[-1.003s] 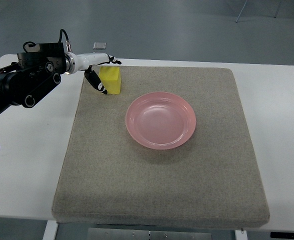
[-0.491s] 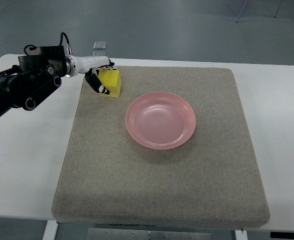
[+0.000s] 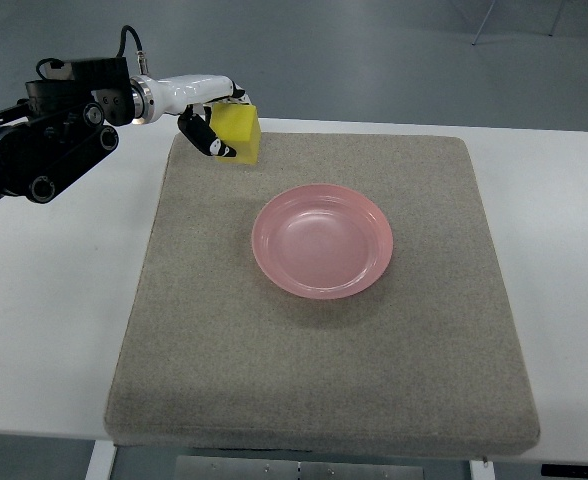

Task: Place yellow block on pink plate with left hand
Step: 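Carry the yellow cube with the left hand over the pink plate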

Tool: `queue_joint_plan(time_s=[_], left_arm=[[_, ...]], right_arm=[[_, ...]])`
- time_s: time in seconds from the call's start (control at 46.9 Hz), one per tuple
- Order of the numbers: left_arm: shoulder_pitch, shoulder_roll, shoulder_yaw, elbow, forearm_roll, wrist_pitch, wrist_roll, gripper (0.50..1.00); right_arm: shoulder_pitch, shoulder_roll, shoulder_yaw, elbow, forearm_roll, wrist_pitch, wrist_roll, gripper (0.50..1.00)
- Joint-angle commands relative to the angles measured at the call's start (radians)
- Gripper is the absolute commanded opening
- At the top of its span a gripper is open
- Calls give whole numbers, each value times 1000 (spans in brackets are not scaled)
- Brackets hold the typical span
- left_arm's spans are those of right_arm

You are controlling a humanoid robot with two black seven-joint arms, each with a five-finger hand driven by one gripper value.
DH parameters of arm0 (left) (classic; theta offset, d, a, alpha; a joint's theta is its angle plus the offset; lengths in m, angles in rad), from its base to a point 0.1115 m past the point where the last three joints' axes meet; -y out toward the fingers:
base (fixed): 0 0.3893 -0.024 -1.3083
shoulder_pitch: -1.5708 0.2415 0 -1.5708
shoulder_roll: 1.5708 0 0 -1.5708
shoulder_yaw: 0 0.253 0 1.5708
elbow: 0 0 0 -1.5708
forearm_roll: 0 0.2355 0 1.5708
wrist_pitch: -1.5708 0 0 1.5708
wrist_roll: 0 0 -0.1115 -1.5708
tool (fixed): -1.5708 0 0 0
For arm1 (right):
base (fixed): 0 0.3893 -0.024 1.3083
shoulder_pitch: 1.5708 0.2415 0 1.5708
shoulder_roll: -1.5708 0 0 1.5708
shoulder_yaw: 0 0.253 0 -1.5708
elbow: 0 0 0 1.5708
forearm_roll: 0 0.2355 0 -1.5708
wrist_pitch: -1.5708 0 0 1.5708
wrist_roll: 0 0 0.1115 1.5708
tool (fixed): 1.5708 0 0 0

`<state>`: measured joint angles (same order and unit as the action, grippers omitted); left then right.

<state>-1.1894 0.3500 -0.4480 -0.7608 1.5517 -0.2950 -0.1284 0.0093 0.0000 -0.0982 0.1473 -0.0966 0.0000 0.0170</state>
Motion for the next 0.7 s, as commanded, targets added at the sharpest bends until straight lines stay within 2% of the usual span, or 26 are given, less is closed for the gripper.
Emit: queue_joint_plan(time_s=[0.0,0.149,0.277,0.47,0.683], left_arm=[[-27,-5,-2,9,-4,-12,0,500],[-30,-16,6,-28,-2,-35,-5,500],[-10,3,35,-176,-2,-69,-34,500],[22,40,61,-367,10,-72,-46,500],[31,27,144,-397,13,-46,-45,500]], right_arm=[[0,0,0,0,0,0,0,924],[0,0,0,0,0,0,0,924],[0,0,0,0,0,0,0,924],[0,0,0,0,0,0,0,924],[0,0,0,0,0,0,0,924]])
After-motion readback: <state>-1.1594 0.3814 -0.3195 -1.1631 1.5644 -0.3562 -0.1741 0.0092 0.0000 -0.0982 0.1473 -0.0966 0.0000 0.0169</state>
